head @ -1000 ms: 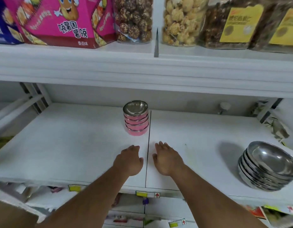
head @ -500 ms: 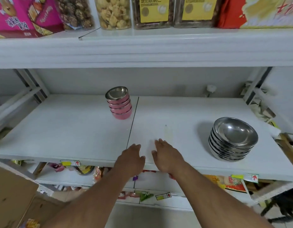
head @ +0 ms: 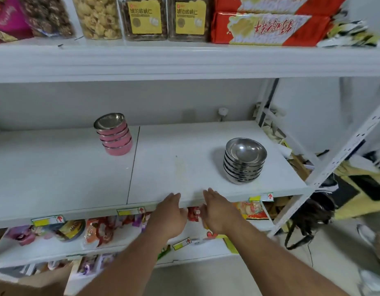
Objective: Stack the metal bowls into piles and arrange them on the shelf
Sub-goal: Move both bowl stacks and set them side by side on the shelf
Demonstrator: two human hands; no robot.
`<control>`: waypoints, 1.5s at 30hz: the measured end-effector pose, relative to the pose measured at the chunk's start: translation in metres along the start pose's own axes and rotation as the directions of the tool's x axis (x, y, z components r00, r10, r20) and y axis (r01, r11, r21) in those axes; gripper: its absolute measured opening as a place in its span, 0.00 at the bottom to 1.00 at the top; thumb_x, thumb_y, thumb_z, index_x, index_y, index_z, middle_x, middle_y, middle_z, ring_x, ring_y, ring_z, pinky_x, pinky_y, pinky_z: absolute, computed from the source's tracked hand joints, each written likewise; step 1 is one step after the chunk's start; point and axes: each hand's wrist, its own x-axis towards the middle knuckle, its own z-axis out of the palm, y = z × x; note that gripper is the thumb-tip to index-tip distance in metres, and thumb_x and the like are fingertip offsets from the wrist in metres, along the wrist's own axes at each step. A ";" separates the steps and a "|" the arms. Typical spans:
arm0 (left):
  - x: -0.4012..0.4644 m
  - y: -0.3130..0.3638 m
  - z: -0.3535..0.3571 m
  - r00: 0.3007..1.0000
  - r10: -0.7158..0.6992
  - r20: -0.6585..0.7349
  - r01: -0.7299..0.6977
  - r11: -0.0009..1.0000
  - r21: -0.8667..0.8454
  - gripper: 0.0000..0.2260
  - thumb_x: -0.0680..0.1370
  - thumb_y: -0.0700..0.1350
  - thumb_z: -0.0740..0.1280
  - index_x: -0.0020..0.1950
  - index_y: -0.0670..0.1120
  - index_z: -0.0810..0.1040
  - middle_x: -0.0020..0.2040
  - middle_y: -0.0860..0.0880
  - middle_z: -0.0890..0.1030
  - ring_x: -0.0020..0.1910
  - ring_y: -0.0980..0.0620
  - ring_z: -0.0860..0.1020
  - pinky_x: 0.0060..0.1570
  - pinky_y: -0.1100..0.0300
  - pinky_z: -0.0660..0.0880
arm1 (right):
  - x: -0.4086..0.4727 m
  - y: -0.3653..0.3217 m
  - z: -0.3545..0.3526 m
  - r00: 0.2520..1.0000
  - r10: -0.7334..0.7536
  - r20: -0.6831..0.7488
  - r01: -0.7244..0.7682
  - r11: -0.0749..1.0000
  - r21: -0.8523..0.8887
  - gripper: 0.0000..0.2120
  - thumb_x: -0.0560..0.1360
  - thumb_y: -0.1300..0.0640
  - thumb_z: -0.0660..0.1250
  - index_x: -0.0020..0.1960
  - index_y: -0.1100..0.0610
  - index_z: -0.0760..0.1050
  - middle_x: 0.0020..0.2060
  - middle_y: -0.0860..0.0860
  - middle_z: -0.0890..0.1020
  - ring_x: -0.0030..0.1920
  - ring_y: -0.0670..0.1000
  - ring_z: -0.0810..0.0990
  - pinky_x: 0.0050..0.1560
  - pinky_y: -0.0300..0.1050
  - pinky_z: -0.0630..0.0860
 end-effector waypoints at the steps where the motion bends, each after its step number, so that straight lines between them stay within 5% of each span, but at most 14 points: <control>1: -0.003 0.006 0.006 1.000 0.006 0.009 -0.006 1.000 -0.016 0.28 0.82 0.54 0.58 0.82 0.48 0.57 0.83 0.47 0.56 0.81 0.46 0.57 0.77 0.51 0.58 | -0.007 0.008 -0.001 1.000 0.018 -0.004 -0.018 1.000 -0.006 0.29 0.85 0.49 0.51 0.81 0.62 0.53 0.82 0.59 0.56 0.81 0.57 0.56 0.78 0.52 0.58; 11: 0.013 0.070 0.038 0.998 0.061 0.035 -0.055 0.988 -0.148 0.28 0.83 0.53 0.59 0.81 0.48 0.58 0.82 0.49 0.58 0.80 0.49 0.58 0.77 0.54 0.56 | -0.030 0.106 -0.031 0.983 0.176 -0.041 -0.168 0.973 0.161 0.29 0.86 0.49 0.51 0.82 0.62 0.52 0.82 0.57 0.54 0.82 0.55 0.54 0.78 0.47 0.54; 16: 0.048 0.114 0.050 1.000 -0.013 -0.002 0.011 0.930 -0.366 0.26 0.83 0.52 0.59 0.81 0.51 0.59 0.81 0.49 0.61 0.75 0.48 0.67 0.64 0.62 0.65 | -0.013 0.158 -0.051 0.944 0.324 -0.059 -0.269 0.864 0.425 0.28 0.85 0.51 0.54 0.81 0.60 0.56 0.80 0.57 0.63 0.78 0.57 0.64 0.74 0.49 0.62; 20: 0.084 0.144 0.061 0.984 -0.172 -0.034 0.119 0.796 -0.593 0.23 0.84 0.53 0.56 0.79 0.50 0.64 0.78 0.47 0.66 0.74 0.45 0.68 0.73 0.52 0.64 | 0.015 0.188 -0.073 0.898 0.438 -0.046 -0.283 0.653 0.703 0.25 0.85 0.51 0.54 0.80 0.59 0.60 0.78 0.55 0.66 0.77 0.57 0.65 0.74 0.50 0.62; 24: 0.114 0.161 0.067 0.964 -0.264 0.030 0.166 0.509 -0.845 0.25 0.83 0.56 0.57 0.79 0.50 0.62 0.77 0.47 0.67 0.71 0.48 0.70 0.73 0.47 0.67 | 0.050 0.203 -0.091 0.883 0.463 0.077 -0.267 0.361 0.893 0.27 0.83 0.44 0.54 0.79 0.55 0.64 0.72 0.52 0.72 0.72 0.54 0.70 0.77 0.57 0.63; 27: 0.126 0.170 0.069 0.952 -0.298 0.072 0.165 0.300 -0.939 0.25 0.84 0.54 0.58 0.79 0.49 0.62 0.78 0.46 0.66 0.75 0.48 0.67 0.72 0.46 0.68 | 0.069 0.208 -0.098 0.880 0.438 0.185 -0.249 0.094 0.964 0.28 0.84 0.44 0.55 0.79 0.57 0.63 0.77 0.55 0.67 0.76 0.57 0.67 0.76 0.56 0.65; 30: 0.133 0.175 0.070 0.960 -0.258 0.107 0.170 0.234 -0.957 0.20 0.84 0.55 0.58 0.74 0.50 0.72 0.75 0.50 0.70 0.72 0.51 0.70 0.71 0.45 0.69 | 0.077 0.209 -0.103 0.913 0.347 0.216 -0.227 -0.010 0.974 0.28 0.85 0.45 0.54 0.79 0.62 0.63 0.77 0.56 0.68 0.76 0.54 0.68 0.77 0.52 0.64; 34: 0.135 0.183 0.074 0.971 -0.219 0.093 0.147 0.245 -0.958 0.15 0.85 0.53 0.54 0.60 0.52 0.80 0.61 0.54 0.80 0.61 0.57 0.76 0.70 0.47 0.71 | 0.089 0.214 -0.098 0.938 0.271 0.216 -0.209 -0.054 0.976 0.25 0.85 0.47 0.55 0.74 0.63 0.71 0.72 0.56 0.76 0.71 0.53 0.73 0.76 0.53 0.67; 45: 0.111 0.149 0.036 0.972 -0.233 0.005 0.072 0.279 -0.958 0.18 0.85 0.56 0.53 0.66 0.53 0.77 0.63 0.55 0.78 0.64 0.58 0.74 0.69 0.50 0.73 | 0.103 0.164 -0.090 0.960 0.221 0.171 -0.173 -0.013 0.985 0.23 0.86 0.48 0.56 0.72 0.62 0.72 0.69 0.55 0.78 0.70 0.53 0.75 0.74 0.56 0.69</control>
